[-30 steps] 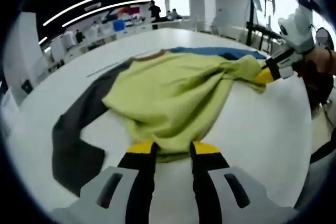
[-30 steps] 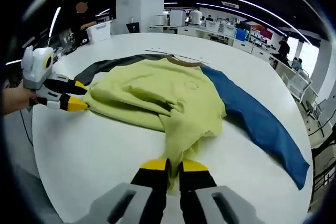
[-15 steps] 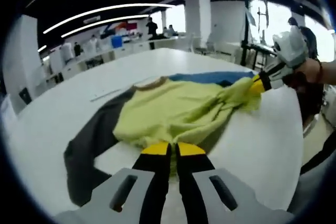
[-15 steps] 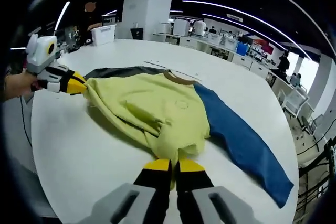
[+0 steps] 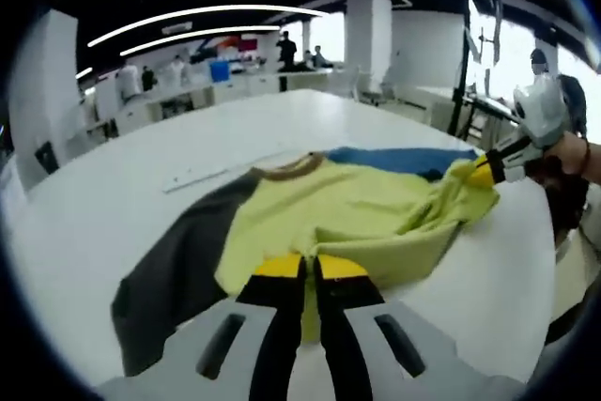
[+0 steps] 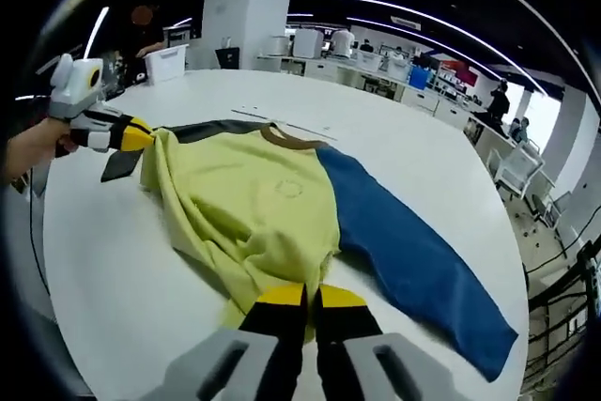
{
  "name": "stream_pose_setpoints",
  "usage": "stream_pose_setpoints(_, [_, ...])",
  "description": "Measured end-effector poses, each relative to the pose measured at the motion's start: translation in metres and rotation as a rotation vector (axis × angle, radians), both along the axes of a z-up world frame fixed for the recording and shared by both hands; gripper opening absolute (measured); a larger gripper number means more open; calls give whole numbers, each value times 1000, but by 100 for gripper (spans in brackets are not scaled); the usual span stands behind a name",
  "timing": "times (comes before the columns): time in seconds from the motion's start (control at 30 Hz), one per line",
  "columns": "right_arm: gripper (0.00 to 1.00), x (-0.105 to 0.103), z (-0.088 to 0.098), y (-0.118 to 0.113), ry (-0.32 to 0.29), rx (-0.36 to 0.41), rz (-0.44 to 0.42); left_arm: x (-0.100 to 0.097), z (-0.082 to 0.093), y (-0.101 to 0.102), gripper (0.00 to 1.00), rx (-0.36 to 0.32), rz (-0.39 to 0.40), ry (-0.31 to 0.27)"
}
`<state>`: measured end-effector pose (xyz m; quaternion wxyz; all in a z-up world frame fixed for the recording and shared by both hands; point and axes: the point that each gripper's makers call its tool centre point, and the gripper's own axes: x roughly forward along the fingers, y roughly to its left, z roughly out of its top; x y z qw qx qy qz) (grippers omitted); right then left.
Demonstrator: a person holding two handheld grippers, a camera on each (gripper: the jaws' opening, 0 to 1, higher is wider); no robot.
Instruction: Fold the garment on the visible template until the final outline fits inside the template.
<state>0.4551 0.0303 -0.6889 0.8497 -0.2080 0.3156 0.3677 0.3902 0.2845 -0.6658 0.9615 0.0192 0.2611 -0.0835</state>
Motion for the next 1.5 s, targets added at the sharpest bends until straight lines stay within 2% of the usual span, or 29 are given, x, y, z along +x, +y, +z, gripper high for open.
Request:
stream_pose_setpoints(0.1, [0, 4, -6, -2, 8, -11, -6, 7, -4, 2, 1, -15, 14, 3])
stream_pose_setpoints(0.43, [0, 7, -30, -11, 40, -42, -39, 27, -27, 8, 2, 2, 36, 46])
stream_pose_setpoints(0.6, [0, 6, -38, -11, 53, -51, -46, 30, -37, 7, 3, 24, 28, 69])
stream_pose_setpoints(0.77, [0, 7, -42, -10, 63, -49, -61, 28, -46, 6, 6, 84, 2, 94])
stream_pose_setpoints(0.87, [0, 9, -42, -10, 64, -41, -73, 27, -45, 7, 11, 87, 5, 89])
stream_pose_setpoints(0.93, [2, 12, -41, -12, 72, -28, -102, 25, -42, 8, 18, 67, 20, 84])
stream_pose_setpoints(1.0, [10, 15, -41, -20, 92, -5, -183, 21, -38, 7, 25, 25, 35, 79])
stream_pose_setpoints(1.13, [24, 17, -37, -31, 130, 33, -276, 8, -29, 6, 37, 19, 30, 75])
stream_pose_setpoints(1.33, [29, 9, -26, -38, 175, 88, -327, -11, -19, 8, 43, 26, 14, 74])
stream_pose_setpoints(1.5, [29, -5, -18, -34, 227, 148, -335, -20, -22, 15, 40, 31, 18, 90])
